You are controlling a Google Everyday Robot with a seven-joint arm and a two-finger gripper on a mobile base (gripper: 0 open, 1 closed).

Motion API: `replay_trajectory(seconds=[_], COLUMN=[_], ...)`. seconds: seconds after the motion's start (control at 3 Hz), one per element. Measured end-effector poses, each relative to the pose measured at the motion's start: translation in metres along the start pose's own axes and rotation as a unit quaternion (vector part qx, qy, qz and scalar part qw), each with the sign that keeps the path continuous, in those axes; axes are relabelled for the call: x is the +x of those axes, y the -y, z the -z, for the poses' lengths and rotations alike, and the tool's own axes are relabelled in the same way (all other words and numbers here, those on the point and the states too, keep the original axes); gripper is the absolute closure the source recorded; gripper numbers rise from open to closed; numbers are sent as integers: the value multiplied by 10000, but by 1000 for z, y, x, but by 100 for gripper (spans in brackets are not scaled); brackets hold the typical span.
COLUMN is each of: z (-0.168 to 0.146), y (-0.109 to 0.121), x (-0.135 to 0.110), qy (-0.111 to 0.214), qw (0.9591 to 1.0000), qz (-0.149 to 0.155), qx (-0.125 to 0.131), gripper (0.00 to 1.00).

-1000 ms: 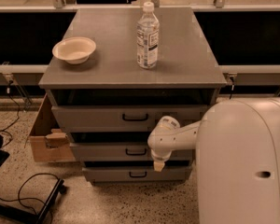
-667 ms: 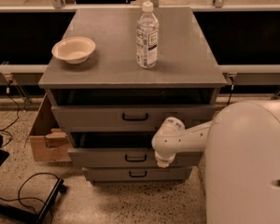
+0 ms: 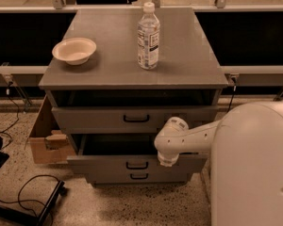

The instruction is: Open middle drawer

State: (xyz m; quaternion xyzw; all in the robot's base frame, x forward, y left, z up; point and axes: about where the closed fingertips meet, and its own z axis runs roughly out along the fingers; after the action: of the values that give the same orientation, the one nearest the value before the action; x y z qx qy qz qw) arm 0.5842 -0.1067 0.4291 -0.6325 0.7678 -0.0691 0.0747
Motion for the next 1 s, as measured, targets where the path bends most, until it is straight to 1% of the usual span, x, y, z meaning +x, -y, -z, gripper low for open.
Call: replay_trajectory(seconds=[0.33, 0.67, 1.0], z=[3, 1, 2], y=[1, -1, -1], x=[0, 0, 0], qy=[0, -6, -6], qw=[10000, 10000, 10000], qz=[0, 2, 3], qx=[0, -13, -16], gripper=[65, 40, 19])
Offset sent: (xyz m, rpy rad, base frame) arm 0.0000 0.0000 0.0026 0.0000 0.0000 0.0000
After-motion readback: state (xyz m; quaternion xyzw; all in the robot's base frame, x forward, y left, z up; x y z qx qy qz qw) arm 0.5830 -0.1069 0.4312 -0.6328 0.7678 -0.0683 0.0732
